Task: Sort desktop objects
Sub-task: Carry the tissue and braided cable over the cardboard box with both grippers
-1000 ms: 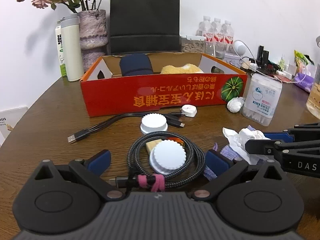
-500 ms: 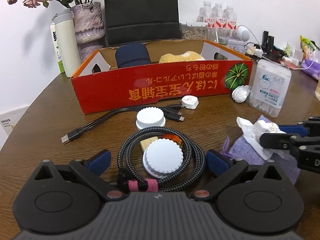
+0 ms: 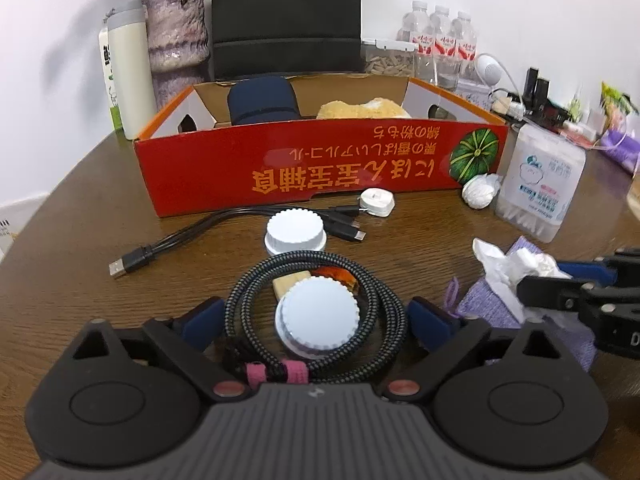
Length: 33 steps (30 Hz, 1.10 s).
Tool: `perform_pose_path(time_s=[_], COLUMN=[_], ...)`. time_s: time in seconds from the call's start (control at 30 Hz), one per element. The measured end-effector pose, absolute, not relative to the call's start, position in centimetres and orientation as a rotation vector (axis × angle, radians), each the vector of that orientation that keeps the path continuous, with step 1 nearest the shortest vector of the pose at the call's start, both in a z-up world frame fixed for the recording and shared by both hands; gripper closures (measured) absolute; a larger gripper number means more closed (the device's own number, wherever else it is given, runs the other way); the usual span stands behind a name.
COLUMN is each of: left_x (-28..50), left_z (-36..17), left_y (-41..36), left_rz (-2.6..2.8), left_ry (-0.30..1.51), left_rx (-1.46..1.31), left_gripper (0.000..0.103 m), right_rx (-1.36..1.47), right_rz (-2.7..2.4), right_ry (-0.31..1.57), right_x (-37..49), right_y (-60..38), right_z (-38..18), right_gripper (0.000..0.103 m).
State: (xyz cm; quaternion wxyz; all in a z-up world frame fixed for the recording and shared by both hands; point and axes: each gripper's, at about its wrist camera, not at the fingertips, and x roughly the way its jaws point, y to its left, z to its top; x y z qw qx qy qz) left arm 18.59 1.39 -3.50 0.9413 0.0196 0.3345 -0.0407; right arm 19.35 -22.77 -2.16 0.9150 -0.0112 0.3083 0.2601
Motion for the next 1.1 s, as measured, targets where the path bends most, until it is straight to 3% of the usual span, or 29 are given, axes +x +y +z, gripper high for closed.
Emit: perform_pose_path(time_s=[0.67,1.1], left_x=[16.4,17.0], left_z=[-1.5,5.1], left_y=[1.8,2.6], left_rz=[-0.099,-0.116], left_ry=[0.573,0.401], left_rx=[-0.016,-0.049], left_gripper=[0.013,0.013], right_rx=[-0.017,0.006], right_rz=[0.53,0.547], right_ry=[0.588,0.412], right_x=[18.8,19.4], right_y=[-22.7,-22.4], right_z=[-1.4,4.6], right_gripper=[0.08,0.08])
